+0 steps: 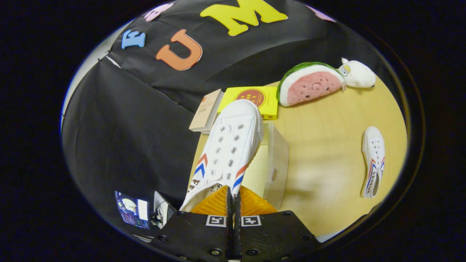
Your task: Open the storage box then place both shoes into the box .Put the left shoe in first, then the right shoe, with the right side of both shoes facing outward in a uniform manner.
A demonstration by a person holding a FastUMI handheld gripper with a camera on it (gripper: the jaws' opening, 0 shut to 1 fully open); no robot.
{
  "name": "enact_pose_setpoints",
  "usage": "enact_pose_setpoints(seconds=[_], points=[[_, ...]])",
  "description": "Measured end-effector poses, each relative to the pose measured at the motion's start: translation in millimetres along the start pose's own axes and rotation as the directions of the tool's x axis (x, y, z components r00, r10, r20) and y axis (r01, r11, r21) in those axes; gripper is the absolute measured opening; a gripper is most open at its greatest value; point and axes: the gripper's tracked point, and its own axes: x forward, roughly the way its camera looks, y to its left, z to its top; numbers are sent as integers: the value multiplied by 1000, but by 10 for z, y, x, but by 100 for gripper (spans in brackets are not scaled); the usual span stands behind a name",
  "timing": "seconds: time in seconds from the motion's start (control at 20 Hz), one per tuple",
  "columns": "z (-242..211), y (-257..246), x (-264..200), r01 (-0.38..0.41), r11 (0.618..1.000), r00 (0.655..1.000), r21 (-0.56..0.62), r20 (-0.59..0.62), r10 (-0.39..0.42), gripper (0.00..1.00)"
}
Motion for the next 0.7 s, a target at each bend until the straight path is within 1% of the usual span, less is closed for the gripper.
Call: enact_pose_setpoints(seconds=[0.2,0.3,0.35,0.55,0.7], points=[[-167,104,548,74,997,997,21,-16,-74,0],[-216,62,800,139,990,990,13,-25,-139,0],[-249,59,907,168,986,985,3,-36,-168,0],[-354,154,1181,225,973,973,-45,-44,-227,0],[-411,171,1357,268,958,960,-105,-49,-274,0]])
